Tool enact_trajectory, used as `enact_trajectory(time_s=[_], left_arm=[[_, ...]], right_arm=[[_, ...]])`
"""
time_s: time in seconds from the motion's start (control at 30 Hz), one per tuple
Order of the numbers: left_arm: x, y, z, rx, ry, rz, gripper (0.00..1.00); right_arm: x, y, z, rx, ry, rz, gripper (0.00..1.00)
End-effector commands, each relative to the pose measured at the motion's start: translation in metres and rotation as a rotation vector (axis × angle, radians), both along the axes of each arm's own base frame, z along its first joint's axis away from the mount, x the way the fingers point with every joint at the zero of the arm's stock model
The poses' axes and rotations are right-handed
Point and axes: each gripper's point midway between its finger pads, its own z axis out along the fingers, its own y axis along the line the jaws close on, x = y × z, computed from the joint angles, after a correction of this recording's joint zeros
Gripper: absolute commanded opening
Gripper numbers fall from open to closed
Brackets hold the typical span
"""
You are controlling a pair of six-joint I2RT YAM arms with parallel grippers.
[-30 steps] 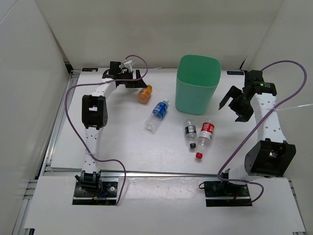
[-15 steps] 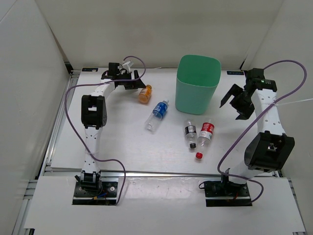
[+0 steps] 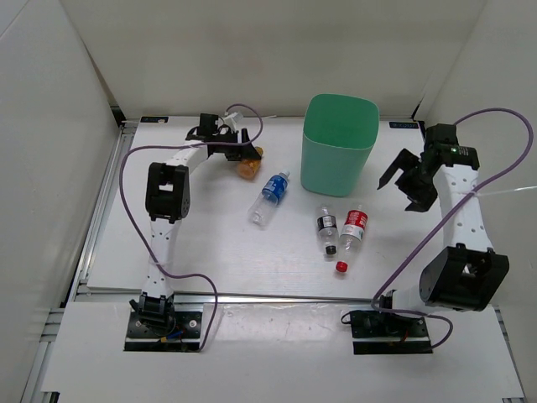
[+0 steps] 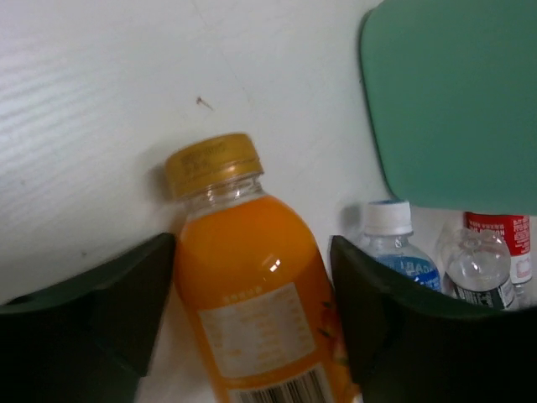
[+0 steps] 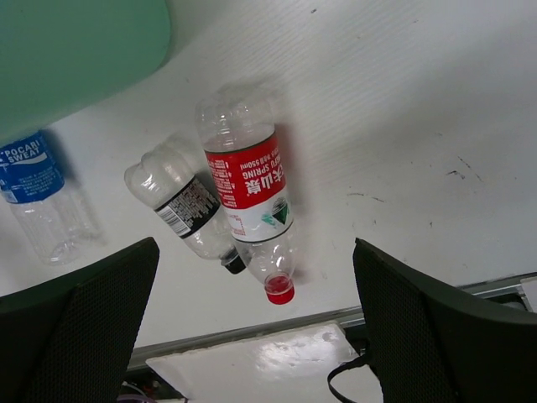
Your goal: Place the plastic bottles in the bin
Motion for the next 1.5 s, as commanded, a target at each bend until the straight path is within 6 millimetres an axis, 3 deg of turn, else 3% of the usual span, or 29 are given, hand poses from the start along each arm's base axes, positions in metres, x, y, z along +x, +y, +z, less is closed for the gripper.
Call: enact_trajectory(time_s=[0.0,0.13,0.23,0.33,0.43,0.47,0.53,0.67,0.7,0.77,0.8,0.87,0.93,1.03,1.1,1.27,1.3,1.33,1.47], left_arm=[[-0.016,-0.007,0.022,-0.006,-0.010,-0.029,0.74],[-0.017,-0.004,0.014,0.011,0.003,-0.015,0.45],[-0.006,-0.005,0.036,0.003,-0.044,-0.002,0.40],[0.015,-0.008,0.090,-0.015,-0.170,0.017,0.36],[0.039,-0.009,0.168,-0.049,-0.338,0.061,0.32],[0.046,-0.008,0.213,-0.070,-0.437,0.081,0.31],[0.052,-0.007,0.251,-0.099,-0.502,0.124,0.30],[0.033,-0.019,0.338,-0.251,-0.614,0.157,0.27],[0.031,-0.020,0.337,-0.274,-0.586,0.166,0.27],[0.011,-0.046,0.355,-0.354,-0.557,0.121,0.25],[0.001,-0.055,0.379,-0.399,-0.608,0.094,0.25],[-0.020,-0.082,0.397,-0.493,-0.590,0.037,0.25],[-0.036,-0.097,0.421,-0.597,-0.617,0.009,0.25],[-0.054,-0.119,0.444,-0.693,-0.637,0.007,0.20],[-0.059,-0.128,0.448,-0.722,-0.632,0.009,0.20],[-0.061,-0.147,0.425,-0.725,-0.560,0.000,0.20],[-0.070,-0.160,0.422,-0.731,-0.550,-0.022,0.23],[-0.064,-0.163,0.407,-0.720,-0.530,-0.018,0.24],[-0.064,-0.178,0.389,-0.720,-0.475,-0.019,0.31]], right_arm=[[-0.010,-0.003,0.008,-0.023,-0.032,-0.007,1.00],[-0.023,-0.005,0.010,-0.049,-0.042,-0.006,1.00],[-0.032,-0.005,0.007,-0.056,-0.036,-0.010,1.00],[-0.039,-0.004,0.005,-0.057,-0.037,-0.010,1.00],[-0.046,-0.005,0.001,-0.064,-0.032,-0.013,1.00],[-0.049,-0.005,-0.004,-0.062,-0.017,-0.013,1.00],[-0.053,-0.004,-0.004,-0.063,-0.020,-0.013,1.00],[-0.061,-0.001,-0.012,-0.048,-0.001,-0.017,1.00],[-0.061,-0.001,-0.012,-0.048,-0.001,-0.017,1.00],[-0.060,0.001,-0.014,-0.039,0.000,-0.014,1.00],[-0.060,0.001,-0.014,-0.036,0.000,-0.022,1.00],[-0.060,0.003,-0.014,-0.025,-0.002,-0.017,1.00],[-0.058,0.004,-0.013,-0.017,-0.012,-0.014,1.00],[-0.058,0.006,-0.013,-0.006,-0.013,-0.009,1.00],[-0.058,0.006,-0.013,-0.006,-0.013,-0.009,1.00],[-0.063,0.006,-0.010,-0.015,-0.015,-0.013,1.00],[-0.067,0.004,-0.008,-0.023,-0.014,-0.016,1.00],[-0.067,0.004,-0.008,-0.023,-0.014,-0.016,1.00],[-0.073,0.003,-0.006,-0.034,-0.010,-0.021,1.00]])
